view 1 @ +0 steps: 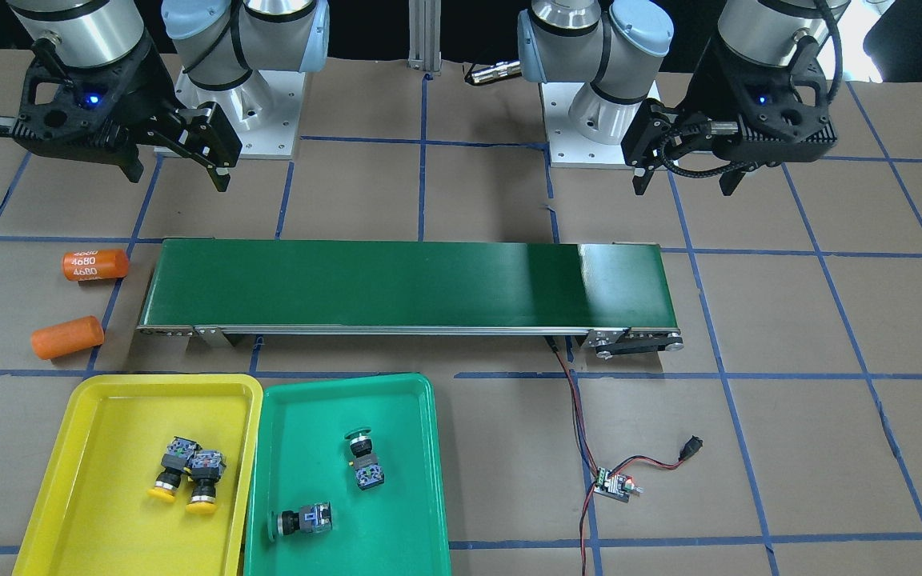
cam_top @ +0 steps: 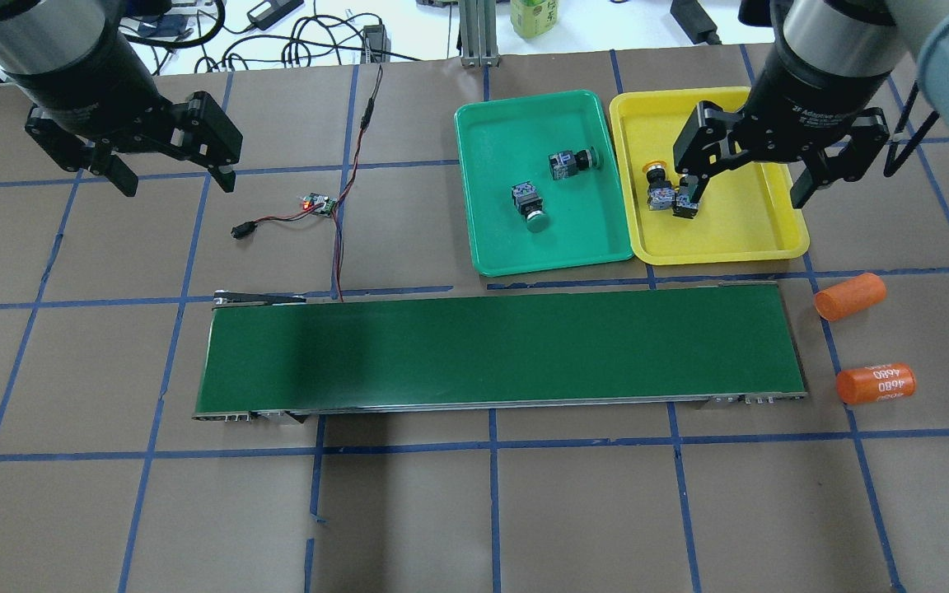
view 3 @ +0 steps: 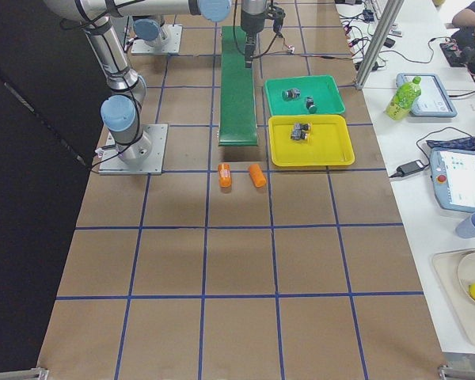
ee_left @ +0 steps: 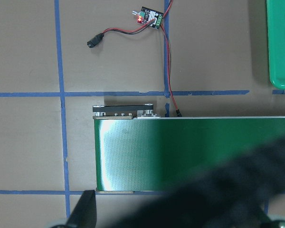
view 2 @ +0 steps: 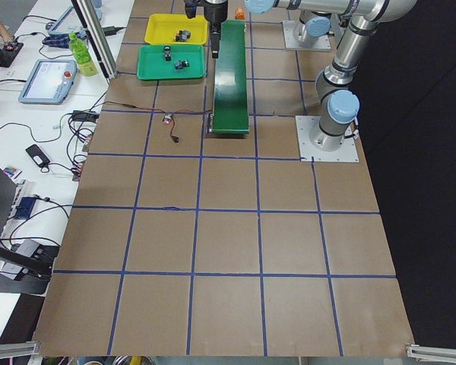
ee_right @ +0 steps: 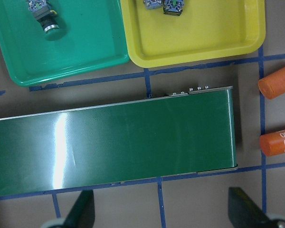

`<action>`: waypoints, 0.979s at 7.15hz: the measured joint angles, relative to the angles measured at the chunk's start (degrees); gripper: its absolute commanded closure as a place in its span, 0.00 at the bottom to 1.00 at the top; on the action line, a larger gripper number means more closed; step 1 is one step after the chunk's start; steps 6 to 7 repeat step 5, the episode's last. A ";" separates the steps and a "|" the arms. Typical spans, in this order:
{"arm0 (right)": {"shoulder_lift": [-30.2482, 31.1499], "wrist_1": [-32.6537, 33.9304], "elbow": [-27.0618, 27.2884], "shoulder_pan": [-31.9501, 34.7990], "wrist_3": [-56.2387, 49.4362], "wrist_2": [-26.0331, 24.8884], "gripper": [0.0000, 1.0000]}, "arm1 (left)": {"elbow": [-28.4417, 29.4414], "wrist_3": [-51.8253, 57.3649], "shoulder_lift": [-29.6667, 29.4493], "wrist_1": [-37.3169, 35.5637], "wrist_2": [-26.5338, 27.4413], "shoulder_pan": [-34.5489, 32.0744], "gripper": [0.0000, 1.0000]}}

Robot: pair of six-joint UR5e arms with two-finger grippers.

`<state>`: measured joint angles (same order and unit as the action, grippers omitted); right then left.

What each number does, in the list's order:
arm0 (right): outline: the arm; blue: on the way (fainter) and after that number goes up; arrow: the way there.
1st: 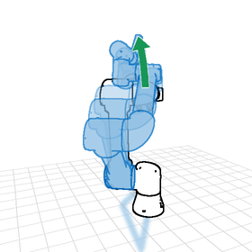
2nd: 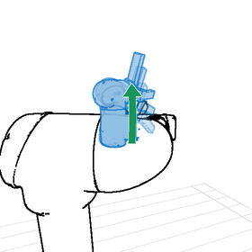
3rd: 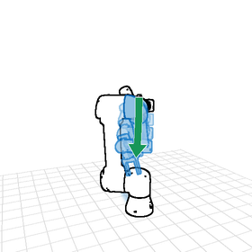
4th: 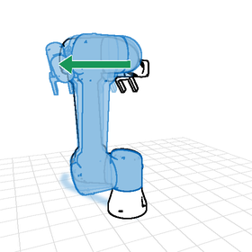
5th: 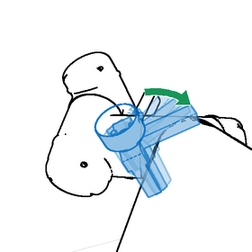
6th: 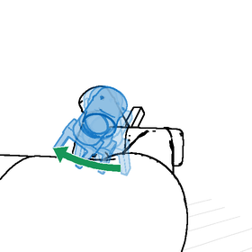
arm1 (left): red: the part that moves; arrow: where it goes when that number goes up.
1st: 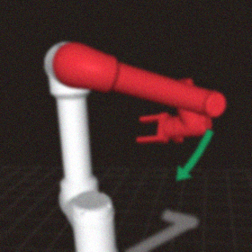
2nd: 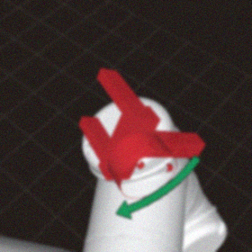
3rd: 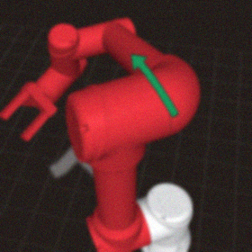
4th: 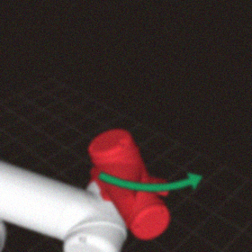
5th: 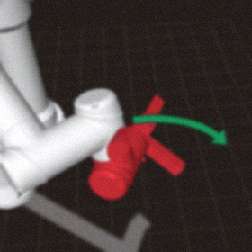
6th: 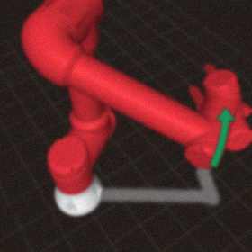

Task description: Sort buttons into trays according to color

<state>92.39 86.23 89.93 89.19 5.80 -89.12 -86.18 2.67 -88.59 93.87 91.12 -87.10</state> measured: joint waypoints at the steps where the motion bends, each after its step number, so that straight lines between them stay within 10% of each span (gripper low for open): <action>1: 0.20 -0.62 -0.12 0.01 0.00 0.12 0.00 | -0.02 0.02 0.00 -0.02 0.01 0.00 0.00; 7: 0.64 -1.49 -0.19 -0.09 -0.14 0.00 0.00 | -0.04 -0.19 0.00 -0.09 -0.06 0.01 0.00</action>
